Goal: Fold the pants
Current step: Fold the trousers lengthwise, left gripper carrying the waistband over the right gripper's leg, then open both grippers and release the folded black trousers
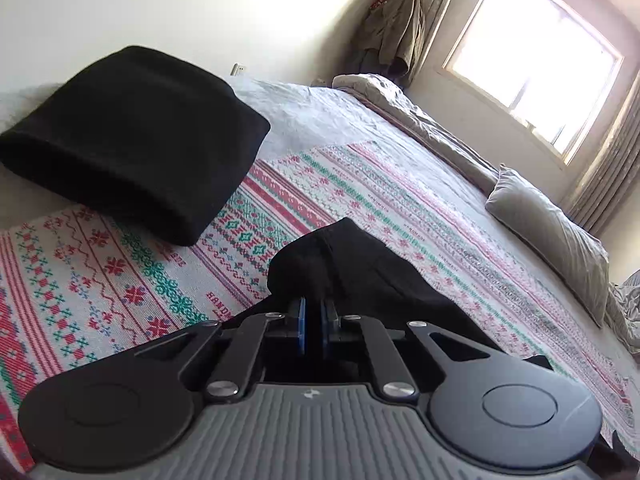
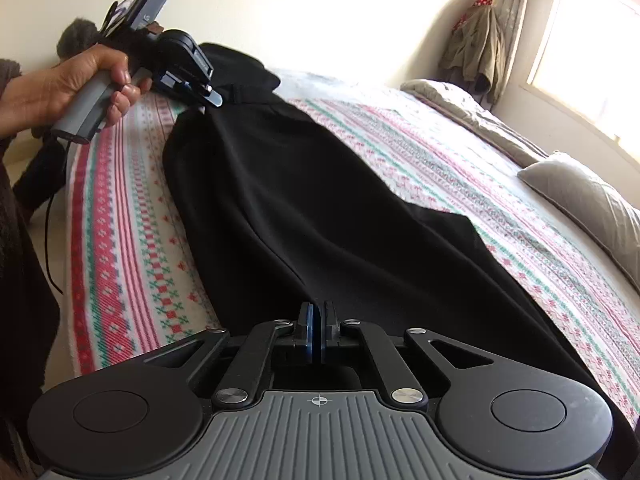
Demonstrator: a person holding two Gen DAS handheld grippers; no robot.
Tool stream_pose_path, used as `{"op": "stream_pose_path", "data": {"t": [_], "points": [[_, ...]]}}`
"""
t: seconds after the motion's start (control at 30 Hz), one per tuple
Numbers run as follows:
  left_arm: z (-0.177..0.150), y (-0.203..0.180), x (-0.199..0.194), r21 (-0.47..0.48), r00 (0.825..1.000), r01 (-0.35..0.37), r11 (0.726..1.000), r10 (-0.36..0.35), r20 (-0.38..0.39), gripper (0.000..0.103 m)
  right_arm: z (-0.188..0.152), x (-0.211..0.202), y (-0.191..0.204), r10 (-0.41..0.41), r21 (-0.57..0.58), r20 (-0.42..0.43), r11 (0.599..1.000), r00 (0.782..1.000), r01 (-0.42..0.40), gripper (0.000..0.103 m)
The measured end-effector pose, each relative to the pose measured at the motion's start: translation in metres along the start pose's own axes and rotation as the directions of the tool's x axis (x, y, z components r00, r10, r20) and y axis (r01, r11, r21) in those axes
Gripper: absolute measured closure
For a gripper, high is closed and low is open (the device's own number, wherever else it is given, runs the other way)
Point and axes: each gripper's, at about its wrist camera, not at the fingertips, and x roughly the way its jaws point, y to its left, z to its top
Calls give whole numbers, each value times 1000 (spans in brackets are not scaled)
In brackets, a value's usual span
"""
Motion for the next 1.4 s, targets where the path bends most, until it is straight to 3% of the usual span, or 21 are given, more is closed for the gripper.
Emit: {"op": "stream_pose_path", "data": {"t": [0.13, 0.3, 0.5, 0.57, 0.67, 0.73, 0.8, 0.87, 1.0, 1.13, 1.23, 1.4], "points": [[4, 5, -17, -19, 1000, -5, 1000, 5, -12, 95, 3, -17, -6, 3, 23, 29, 1000, 1000, -3, 103], [-2, 20, -25, -21, 996, -49, 999, 47, -80, 95, 1, -28, -6, 43, 41, 36, 998, 998, -45, 103], [-14, 24, -11, 47, 968, -128, 991, 135, -212, 94, -6, -18, 11, 77, -1, -48, 997, 996, -77, 103], [-17, 19, -9, 86, 965, -141, 986, 157, -211, 91, -9, -10, 14, 84, 8, -94, 996, 992, -83, 102], [-18, 0, -25, 182, 975, -154, 971, 179, -133, 72, -12, -7, 13, 100, 35, -118, 995, 988, -97, 88], [-19, -12, -38, 218, 983, -144, 965, 165, -79, 46, -10, -17, 6, 103, 64, -99, 993, 990, -97, 80], [-21, -23, -47, 244, 991, -115, 963, 129, -45, 42, -8, -31, -7, 87, 124, -51, 989, 995, -80, 63], [-25, -37, -52, 271, 996, -60, 961, 75, -43, 37, -9, -45, -22, 51, 188, -15, 981, 999, -47, 52], [-40, -70, -52, 320, 995, 76, 944, -49, -90, 24, -18, -63, -50, -92, 274, -17, 957, 996, 93, 46], [-64, -109, -41, 334, 967, 224, 915, -165, -196, 18, -35, -72, -83, -269, 362, -89, 888, 959, 283, 43], [-86, -140, -33, 354, 937, 314, 881, -228, -265, 17, -51, -74, -110, -397, 397, -169, 810, 902, 432, 43], [-125, -195, -22, 427, 892, 429, 796, -298, -341, 16, -78, -70, -160, -511, 455, -274, 677, 815, 578, 43]]}}
